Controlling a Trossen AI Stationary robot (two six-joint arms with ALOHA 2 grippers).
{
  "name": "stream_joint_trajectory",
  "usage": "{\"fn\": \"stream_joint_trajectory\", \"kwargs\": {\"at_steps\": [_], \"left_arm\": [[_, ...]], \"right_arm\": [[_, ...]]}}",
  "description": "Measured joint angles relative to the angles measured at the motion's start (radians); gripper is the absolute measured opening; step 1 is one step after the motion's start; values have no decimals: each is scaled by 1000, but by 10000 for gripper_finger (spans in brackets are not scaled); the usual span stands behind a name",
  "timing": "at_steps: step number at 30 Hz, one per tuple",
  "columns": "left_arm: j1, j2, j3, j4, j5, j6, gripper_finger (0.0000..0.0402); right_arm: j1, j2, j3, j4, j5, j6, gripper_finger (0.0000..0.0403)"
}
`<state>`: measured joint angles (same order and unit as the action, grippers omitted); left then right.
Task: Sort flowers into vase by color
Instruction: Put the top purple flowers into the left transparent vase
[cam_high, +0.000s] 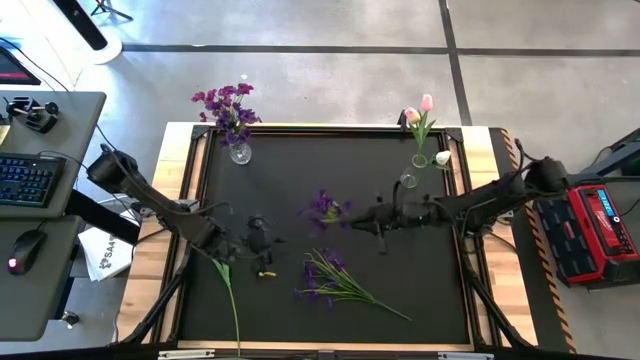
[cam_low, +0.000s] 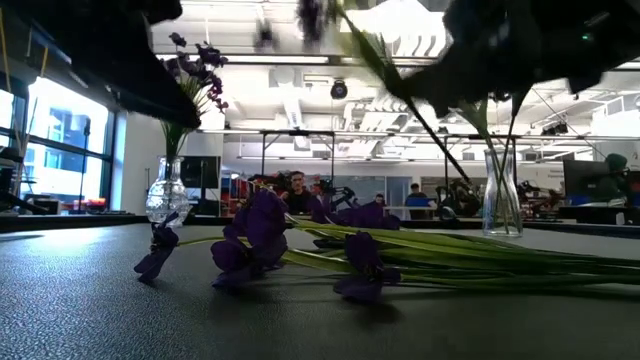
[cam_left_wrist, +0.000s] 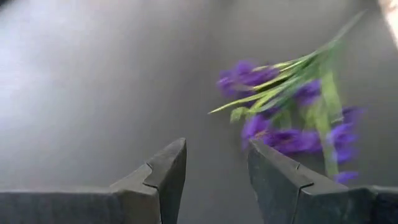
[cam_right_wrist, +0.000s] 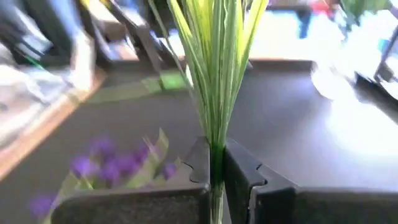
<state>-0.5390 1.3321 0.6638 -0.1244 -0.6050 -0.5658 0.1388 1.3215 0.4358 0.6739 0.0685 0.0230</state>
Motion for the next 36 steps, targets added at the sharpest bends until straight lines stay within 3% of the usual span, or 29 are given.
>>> {"fn": "stream_joint_trajectory", "kwargs": {"at_steps": [3, 6, 8, 10, 14, 18, 24, 36], "left_arm": [[24, 4, -162, 391, 50, 127, 143], [66, 39, -296, 806, 55, 298, 133], [104, 68, -341, 1010, 93, 415, 128], [145, 95, -352, 1106, 156, 545, 124], [216, 141, -293, 1140, 247, 714, 112], [298, 169, -183, 1114, 236, 602, 111], [356, 211, -59, 1035, 507, 676, 151], [396, 207, -27, 1056, 526, 687, 255]], "right_arm": [[-42, 38, 0, 189, -124, -21, 2], [-62, 100, 0, 379, -156, -29, 1], [-67, 145, 0, 500, -156, -28, 1], [-67, 190, 0, 607, -158, -28, 1], [-67, 253, 14, 752, -167, -31, 1], [-67, 299, 61, 746, -202, -30, 1], [-67, 373, 116, 742, -238, -23, 1], [-60, 395, 133, 667, -253, 30, 1]]}}
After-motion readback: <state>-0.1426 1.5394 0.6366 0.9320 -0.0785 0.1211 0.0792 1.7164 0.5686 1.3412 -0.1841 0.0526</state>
